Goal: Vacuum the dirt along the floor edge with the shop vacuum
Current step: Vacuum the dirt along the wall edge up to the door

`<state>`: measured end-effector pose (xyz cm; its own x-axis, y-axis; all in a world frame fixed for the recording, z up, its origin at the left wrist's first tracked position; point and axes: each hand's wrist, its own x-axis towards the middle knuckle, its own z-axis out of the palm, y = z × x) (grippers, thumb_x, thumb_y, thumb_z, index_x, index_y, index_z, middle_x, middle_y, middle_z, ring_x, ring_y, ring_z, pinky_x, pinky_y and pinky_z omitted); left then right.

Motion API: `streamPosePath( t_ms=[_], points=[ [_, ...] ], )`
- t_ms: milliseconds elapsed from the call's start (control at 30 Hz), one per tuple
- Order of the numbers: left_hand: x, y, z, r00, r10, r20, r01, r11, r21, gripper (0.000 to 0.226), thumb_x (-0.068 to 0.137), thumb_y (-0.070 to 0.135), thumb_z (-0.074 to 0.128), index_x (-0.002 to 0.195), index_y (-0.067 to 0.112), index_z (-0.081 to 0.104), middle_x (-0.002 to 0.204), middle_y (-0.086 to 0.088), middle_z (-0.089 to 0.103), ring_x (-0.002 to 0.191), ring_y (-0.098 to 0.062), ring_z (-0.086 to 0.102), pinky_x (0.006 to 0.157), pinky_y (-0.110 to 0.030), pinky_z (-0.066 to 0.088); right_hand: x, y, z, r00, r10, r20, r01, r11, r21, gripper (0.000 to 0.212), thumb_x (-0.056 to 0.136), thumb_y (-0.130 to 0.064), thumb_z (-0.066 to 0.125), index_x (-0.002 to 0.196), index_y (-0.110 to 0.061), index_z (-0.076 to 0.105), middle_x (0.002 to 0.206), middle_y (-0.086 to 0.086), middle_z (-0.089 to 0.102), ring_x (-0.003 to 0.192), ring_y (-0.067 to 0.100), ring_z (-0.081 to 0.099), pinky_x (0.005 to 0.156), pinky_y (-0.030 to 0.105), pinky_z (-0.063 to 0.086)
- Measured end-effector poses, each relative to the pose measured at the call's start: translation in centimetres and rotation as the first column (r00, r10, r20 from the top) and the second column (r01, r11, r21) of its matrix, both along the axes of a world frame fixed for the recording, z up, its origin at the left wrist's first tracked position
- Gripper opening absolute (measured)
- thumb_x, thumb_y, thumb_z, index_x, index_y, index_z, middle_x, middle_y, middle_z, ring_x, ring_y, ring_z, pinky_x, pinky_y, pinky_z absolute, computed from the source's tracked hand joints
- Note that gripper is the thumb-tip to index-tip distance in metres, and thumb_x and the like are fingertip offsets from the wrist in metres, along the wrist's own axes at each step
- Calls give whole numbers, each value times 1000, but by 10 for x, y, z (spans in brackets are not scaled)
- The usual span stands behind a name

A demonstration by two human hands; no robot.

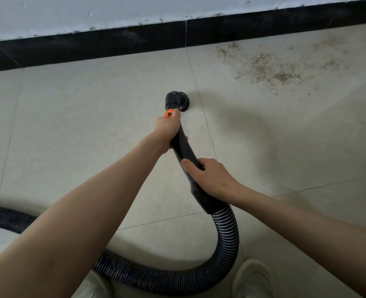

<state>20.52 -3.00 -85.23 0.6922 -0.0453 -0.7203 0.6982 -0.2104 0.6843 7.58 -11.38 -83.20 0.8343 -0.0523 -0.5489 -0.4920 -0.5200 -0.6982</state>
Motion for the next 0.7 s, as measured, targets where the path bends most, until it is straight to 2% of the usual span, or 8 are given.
streamPosePath(
  t_ms=[167, 233, 300, 367, 467, 533, 600, 700],
  points=[
    [0, -24, 5, 991, -131, -6, 131, 991, 4, 42, 97, 36, 43, 123, 3, 38, 92, -12, 52, 61, -23, 60, 57, -32, 53, -4, -13, -4, 994, -105, -23, 106, 993, 60, 39, 95, -46, 44, 71, -16, 48, 76, 6, 65, 64, 16, 57, 59, 26, 44],
    [-2, -23, 5, 990, -138, -7, 138, 990, 18, 41, 97, 35, 42, 122, 3, 39, 90, -12, 52, 61, -23, 60, 56, -31, 53, -4, -13, -6, 995, -87, -58, 91, 993, 81, 36, 95, -44, 45, 73, -16, 48, 76, 6, 64, 64, 16, 56, 60, 26, 44],
    [-5, -15, 3, 992, -126, -9, 127, 991, 36, 39, 97, 35, 42, 119, 3, 40, 89, -12, 52, 62, -23, 60, 57, -33, 54, -5, -10, -7, 994, -34, -102, 47, 991, 128, 34, 94, -44, 45, 77, -15, 50, 82, 11, 67, 69, 20, 59, 68, 32, 50],
    [-11, -2, 0, 995, -96, -21, 97, 994, 49, 38, 97, 36, 42, 114, 2, 42, 88, -13, 53, 68, -25, 60, 65, -37, 55, -7, -6, -6, 989, 12, -147, 25, 968, 248, 35, 96, -45, 44, 85, -12, 52, 84, 16, 70, 68, 22, 62, 75, 35, 54],
    [-24, 20, -6, 995, -99, -29, 101, 989, 111, 30, 95, 35, 41, 95, 7, 49, 91, -10, 56, 86, -26, 59, 78, -38, 53, -12, 3, -3, 974, 57, -219, 45, 900, 433, 36, 100, -42, 42, 90, -9, 51, 75, 13, 68, 58, 20, 63, 64, 28, 54],
    [-34, 31, -7, 992, -123, -37, 127, 984, 129, 25, 94, 34, 41, 90, 10, 48, 93, -9, 58, 91, -24, 59, 77, -36, 52, -15, 9, -3, 961, 78, -266, 64, 872, 486, 36, 100, -42, 42, 93, -7, 50, 74, 12, 67, 60, 23, 64, 62, 29, 55],
    [-44, 36, -7, 982, -176, -73, 184, 977, 109, 24, 93, 33, 41, 91, 10, 50, 96, -10, 59, 89, -24, 60, 77, -36, 53, -17, 10, -5, 940, 101, -327, 87, 853, 514, 37, 100, -40, 43, 97, -4, 51, 76, 13, 67, 65, 26, 64, 67, 34, 57],
    [-60, 37, -5, 948, -285, -141, 297, 952, 76, 26, 93, 36, 42, 89, 11, 50, 86, -8, 61, 71, -20, 61, 58, -28, 51, -23, 2, -6, 902, 168, -397, 76, 844, 531, 34, 99, -35, 47, 97, -2, 53, 79, 14, 67, 70, 28, 65, 74, 38, 56]
  ],
)
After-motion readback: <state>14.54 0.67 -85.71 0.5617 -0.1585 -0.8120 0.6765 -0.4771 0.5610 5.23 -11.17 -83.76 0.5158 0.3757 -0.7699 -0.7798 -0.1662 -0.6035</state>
